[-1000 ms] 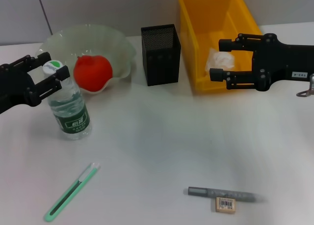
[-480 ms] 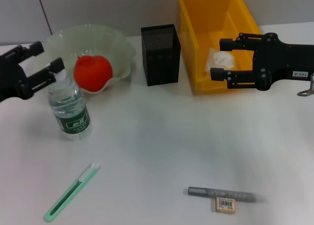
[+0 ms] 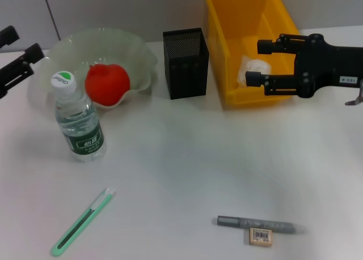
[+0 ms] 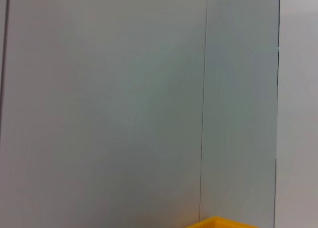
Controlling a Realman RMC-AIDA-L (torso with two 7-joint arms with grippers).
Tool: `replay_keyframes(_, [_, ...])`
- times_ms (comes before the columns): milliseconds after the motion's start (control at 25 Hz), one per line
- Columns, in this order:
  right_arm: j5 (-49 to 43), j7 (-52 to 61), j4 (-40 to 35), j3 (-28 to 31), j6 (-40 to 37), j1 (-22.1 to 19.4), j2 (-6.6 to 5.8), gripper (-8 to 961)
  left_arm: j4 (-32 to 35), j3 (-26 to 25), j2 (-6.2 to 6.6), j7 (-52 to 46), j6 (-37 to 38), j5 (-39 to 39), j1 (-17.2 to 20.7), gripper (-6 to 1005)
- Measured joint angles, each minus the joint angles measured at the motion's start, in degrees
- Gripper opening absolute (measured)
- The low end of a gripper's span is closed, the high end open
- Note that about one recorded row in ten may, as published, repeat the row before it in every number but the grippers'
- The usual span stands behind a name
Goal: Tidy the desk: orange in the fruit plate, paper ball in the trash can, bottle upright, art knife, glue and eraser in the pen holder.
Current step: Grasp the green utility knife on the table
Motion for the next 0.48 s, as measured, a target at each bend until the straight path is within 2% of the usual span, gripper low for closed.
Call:
replay_keyframes(160, [-1.14,3.36,-1.55,0.24,0.05,0.52,-0.33,755,5.44,1.12,-0.35,-4.18,0.53,0.29,2.70,672])
replay_keyframes(320, [-2.71,5.99,-4.48,-0.16,-0.06,0.63,0.12,755,11.67,1.49,-0.97,-7.99,1.13,1.57,5.45,671])
replay_keyframes(440, [-2.97,7.41,-5.14,-0.20,-0.43,1.10,0.20,755,13.49,1.43,-0.36,-11.01,1.23,2.88,5.90,670])
replay_keyframes(480, [-2.98,8.05,-5.16,-0.21,-0.53,1.32,0.20,755,14.67,1.44,0.85,-14.74,1.46,4.71,5.95,669])
